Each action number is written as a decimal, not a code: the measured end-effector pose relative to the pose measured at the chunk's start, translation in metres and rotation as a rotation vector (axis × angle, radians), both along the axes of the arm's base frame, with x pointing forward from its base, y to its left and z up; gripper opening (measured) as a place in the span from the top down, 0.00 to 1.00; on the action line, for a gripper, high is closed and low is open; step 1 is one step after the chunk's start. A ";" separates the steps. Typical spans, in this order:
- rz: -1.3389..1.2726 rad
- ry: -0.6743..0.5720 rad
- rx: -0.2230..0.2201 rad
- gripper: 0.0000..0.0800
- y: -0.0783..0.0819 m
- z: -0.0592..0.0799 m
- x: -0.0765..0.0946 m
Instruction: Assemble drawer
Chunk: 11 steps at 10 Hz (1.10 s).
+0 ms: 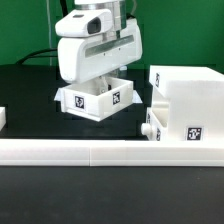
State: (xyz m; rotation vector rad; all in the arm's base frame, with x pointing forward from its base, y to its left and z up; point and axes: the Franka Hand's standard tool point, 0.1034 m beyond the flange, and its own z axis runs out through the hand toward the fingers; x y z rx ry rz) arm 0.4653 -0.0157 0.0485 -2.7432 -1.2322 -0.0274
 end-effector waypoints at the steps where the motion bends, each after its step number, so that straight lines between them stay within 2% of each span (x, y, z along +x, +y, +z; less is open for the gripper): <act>1: 0.165 -0.018 -0.003 0.94 -0.007 0.003 0.005; 2: 0.255 -0.026 -0.006 0.94 -0.013 0.006 0.010; 6: 0.522 -0.053 0.000 0.94 -0.016 0.003 0.009; 7: 0.628 -0.062 -0.013 0.94 -0.020 0.003 0.011; 11: 0.669 -0.073 -0.029 0.94 -0.017 0.009 0.029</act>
Offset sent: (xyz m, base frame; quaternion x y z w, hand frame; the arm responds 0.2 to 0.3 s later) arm 0.0000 0.0000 0.0000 0.0000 0.0000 -0.1938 0.9810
